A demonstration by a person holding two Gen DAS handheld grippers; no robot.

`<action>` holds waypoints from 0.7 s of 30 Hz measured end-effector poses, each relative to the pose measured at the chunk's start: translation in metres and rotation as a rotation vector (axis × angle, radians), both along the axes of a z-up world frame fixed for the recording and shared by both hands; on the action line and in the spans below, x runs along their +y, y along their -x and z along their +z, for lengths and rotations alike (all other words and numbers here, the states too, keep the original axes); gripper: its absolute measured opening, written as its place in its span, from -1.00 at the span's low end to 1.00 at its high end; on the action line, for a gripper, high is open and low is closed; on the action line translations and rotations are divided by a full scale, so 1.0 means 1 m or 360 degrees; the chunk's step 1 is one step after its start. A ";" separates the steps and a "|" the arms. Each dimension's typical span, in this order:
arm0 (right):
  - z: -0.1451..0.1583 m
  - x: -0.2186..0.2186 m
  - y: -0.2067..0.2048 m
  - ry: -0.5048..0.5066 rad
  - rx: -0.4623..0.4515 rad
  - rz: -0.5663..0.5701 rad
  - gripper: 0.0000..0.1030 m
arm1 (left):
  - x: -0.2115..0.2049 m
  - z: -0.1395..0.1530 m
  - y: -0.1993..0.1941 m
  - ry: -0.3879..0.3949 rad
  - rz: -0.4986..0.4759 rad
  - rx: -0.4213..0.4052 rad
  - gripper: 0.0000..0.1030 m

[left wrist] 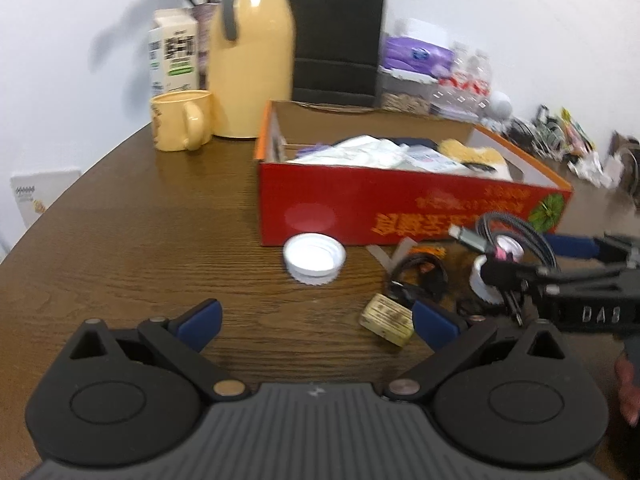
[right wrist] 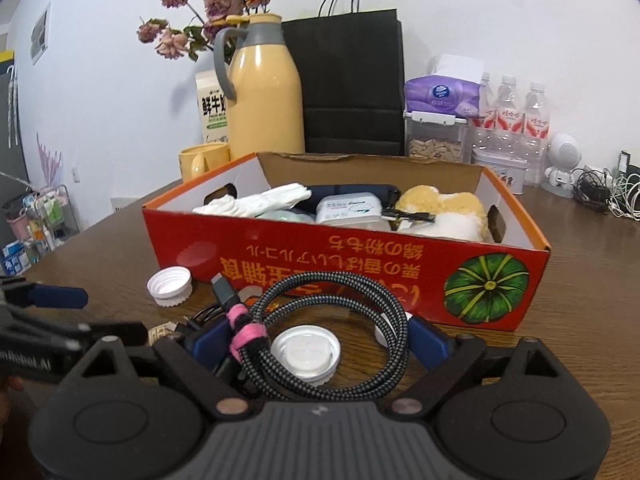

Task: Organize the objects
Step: 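Close the right gripper on the braided cable with pink ties, then grasp the small gold card box with the left gripper while the right holds the braided cable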

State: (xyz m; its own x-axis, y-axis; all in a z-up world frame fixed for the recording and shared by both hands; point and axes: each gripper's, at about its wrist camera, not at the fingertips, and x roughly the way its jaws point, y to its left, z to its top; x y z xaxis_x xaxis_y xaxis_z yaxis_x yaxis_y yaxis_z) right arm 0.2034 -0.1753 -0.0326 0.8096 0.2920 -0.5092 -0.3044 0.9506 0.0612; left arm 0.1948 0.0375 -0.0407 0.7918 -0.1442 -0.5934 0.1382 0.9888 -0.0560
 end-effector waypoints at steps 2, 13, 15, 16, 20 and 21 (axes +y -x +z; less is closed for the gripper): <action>0.001 -0.004 0.002 -0.0014 -0.0007 -0.0009 0.80 | -0.006 -0.001 0.000 -0.0021 -0.0056 0.0006 1.00; 0.003 -0.025 0.006 -0.0083 -0.0028 -0.0054 0.80 | -0.034 -0.008 -0.010 -0.0136 -0.0222 0.0065 0.63; 0.003 -0.028 0.007 -0.0092 -0.0030 -0.0059 0.80 | -0.038 -0.009 -0.011 -0.0148 -0.0253 0.0079 0.33; 0.003 -0.030 0.008 -0.0096 -0.0031 -0.0061 0.80 | -0.039 -0.009 -0.011 -0.0145 -0.0276 0.0074 0.28; 0.003 -0.033 0.008 -0.0105 -0.0031 -0.0060 0.80 | -0.042 -0.009 -0.009 -0.0139 -0.0321 0.0058 -0.21; 0.003 -0.033 0.008 -0.0106 -0.0032 -0.0058 0.80 | -0.041 -0.008 -0.009 -0.0136 -0.0323 0.0056 -0.29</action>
State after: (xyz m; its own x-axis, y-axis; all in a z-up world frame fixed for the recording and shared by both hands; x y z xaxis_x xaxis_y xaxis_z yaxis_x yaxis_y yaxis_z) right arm 0.1953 -0.2078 -0.0295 0.8300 0.2949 -0.4735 -0.2715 0.9551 0.1188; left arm 0.2039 -0.0039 -0.0490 0.7302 -0.2462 -0.6373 0.3341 0.9424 0.0187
